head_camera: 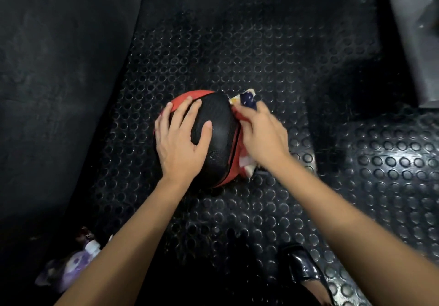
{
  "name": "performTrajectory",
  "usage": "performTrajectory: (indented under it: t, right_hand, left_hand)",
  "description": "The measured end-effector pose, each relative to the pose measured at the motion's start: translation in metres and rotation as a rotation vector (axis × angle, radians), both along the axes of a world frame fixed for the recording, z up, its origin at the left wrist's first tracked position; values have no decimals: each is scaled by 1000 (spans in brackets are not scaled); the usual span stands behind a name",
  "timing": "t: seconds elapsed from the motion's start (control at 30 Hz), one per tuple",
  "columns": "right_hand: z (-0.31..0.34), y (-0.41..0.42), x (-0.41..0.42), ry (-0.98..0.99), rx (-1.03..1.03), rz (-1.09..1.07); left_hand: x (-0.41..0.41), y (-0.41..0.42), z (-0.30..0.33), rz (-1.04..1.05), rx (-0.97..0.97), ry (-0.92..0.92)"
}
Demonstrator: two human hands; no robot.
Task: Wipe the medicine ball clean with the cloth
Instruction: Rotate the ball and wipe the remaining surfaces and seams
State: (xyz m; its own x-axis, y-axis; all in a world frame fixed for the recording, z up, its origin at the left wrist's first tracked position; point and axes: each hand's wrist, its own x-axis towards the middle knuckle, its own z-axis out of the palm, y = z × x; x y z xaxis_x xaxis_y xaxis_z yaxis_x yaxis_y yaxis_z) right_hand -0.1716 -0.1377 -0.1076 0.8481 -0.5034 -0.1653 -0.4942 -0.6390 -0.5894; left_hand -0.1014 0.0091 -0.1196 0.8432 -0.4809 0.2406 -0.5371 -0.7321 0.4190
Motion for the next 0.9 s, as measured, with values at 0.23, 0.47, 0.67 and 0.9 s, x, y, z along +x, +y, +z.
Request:
performTrajectory:
  t: [0.23, 0.47, 0.67, 0.9]
  right_hand:
    - [-10, -12, 14, 31, -18, 51]
    - [14, 11, 9, -68, -66, 145]
    - [10, 2, 31, -33, -151, 217]
    - [32, 26, 11, -51, -338, 348]
  left_hand:
    - [-7, 25, -8, -111, -78, -81]
    - [-7, 35, -10, -126, -98, -90]
    - [-11, 41, -13, -129, -101, -91]
    - [-6, 30, -10, -166, -34, -124]
